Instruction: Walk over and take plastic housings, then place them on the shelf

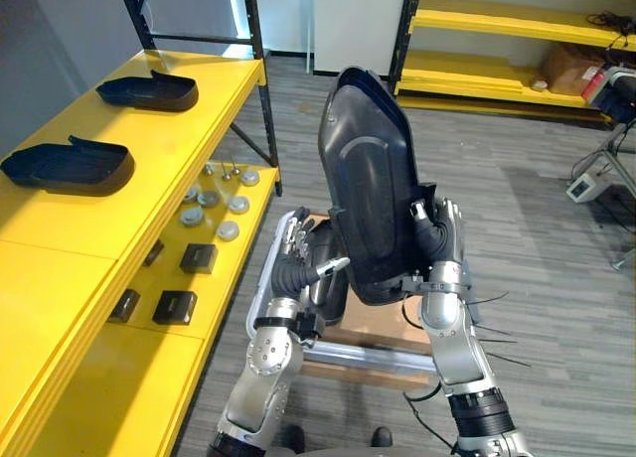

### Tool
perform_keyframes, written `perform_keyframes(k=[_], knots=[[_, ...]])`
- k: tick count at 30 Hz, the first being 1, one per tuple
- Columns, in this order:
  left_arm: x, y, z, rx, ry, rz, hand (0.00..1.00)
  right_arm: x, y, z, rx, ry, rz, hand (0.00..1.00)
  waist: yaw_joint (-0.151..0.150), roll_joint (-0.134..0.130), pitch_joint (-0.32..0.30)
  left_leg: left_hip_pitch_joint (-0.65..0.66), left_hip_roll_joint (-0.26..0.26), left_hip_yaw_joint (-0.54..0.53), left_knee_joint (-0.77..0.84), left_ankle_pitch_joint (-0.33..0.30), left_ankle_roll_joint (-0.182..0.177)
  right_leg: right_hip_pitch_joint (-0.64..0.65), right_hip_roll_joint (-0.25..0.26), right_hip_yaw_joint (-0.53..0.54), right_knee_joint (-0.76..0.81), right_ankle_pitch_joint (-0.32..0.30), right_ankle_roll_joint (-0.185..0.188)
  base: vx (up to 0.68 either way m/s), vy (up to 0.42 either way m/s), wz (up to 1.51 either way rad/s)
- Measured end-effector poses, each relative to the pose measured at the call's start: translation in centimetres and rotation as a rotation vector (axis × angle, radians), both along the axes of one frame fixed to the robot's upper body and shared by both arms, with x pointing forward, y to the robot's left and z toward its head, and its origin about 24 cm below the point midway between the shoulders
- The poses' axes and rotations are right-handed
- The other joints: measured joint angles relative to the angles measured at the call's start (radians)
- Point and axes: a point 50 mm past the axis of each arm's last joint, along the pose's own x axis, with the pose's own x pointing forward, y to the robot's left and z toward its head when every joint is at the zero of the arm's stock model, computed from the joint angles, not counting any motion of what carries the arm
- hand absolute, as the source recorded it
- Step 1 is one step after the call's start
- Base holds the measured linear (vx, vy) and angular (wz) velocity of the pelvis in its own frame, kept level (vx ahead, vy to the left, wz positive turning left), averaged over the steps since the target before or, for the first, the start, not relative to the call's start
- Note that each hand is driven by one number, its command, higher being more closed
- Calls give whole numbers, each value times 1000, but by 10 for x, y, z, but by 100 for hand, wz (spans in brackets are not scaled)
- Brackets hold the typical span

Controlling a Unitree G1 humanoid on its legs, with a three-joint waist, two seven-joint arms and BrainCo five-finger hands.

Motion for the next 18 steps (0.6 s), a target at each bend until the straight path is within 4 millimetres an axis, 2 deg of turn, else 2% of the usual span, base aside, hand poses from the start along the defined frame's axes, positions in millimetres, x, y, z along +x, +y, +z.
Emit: perform_keyframes(k=[2,6,7,12,13,18], knots=[[-3,-10,1,-6,1,-40,0,-2,13,0,-5,1,51,100,-1,2,-9,-1,0,0,0,0,0,-1,0,0,0,0,0,0,0,0],[-1,-11,3,-7,-9,-48,0,-1,19,3,7,-9,68,100,0,1,-13,0,0,-1,0,3,0,0,0,0,1,0,-1,0,0,0],[-1,-12,3,-5,-9,-47,100,-1,19,2,9,-9,69,100,1,0,-13,0,0,-1,0,3,0,0,0,0,2,0,-1,0,0,0],[2,-13,0,12,1,-36,100,-1,19,2,27,-5,72,100,0,-1,-15,0,1,1,0,4,0,-1,0,2,2,0,-1,0,0,0],[2,-12,-2,16,10,-32,100,-1,19,2,30,-3,74,0,0,-2,-18,0,1,2,0,4,0,-1,0,3,2,0,-1,0,0,0],[5,-6,-16,55,75,23,100,-3,28,2,72,-5,146,0,-2,-6,-26,1,3,11,0,4,0,-4,3,9,1,0,-1,0,0,-4]])
